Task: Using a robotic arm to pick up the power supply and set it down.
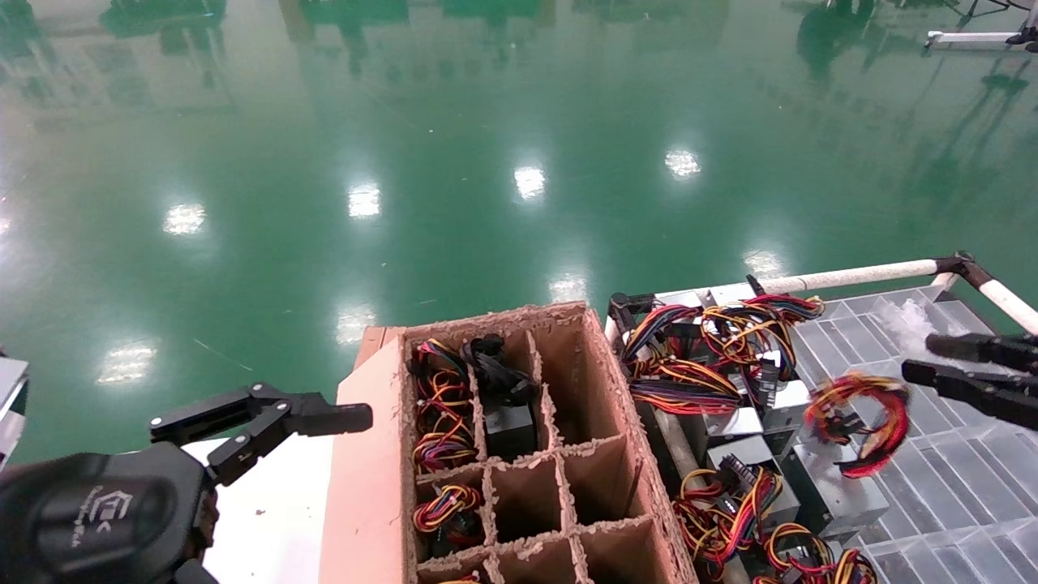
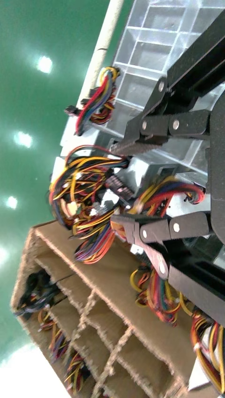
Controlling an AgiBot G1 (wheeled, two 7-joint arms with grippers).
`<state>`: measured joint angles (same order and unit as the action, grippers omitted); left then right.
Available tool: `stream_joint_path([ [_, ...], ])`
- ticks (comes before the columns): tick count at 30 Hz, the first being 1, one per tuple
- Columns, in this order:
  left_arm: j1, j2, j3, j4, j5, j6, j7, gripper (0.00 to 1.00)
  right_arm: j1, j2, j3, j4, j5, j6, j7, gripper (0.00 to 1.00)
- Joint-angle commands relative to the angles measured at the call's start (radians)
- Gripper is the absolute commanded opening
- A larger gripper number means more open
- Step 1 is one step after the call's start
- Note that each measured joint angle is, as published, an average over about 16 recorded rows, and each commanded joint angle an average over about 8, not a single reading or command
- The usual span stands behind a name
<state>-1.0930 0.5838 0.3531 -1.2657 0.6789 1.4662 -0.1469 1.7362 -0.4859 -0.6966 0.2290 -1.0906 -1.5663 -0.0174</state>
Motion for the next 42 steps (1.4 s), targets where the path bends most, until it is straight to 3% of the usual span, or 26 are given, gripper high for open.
stream_joint_path([
  [1,0.0,0.0,0.0,0.0,0.0,0.0,0.0,1.0,0.011,0.004,0.002,0.015,0.007,-0.007,0.022,1.0],
  [12,0.0,0.0,0.0,0.0,0.0,0.0,0.0,1.0,-0.033,-0.007,0.041,0.096,0.082,-0.012,0.085,1.0],
  [42,0.0,0.0,0.0,0.001,0.0,0.0,0.0,1.0,-0.365,-0.07,0.239,0.602,0.229,0.032,0.148,1.0],
])
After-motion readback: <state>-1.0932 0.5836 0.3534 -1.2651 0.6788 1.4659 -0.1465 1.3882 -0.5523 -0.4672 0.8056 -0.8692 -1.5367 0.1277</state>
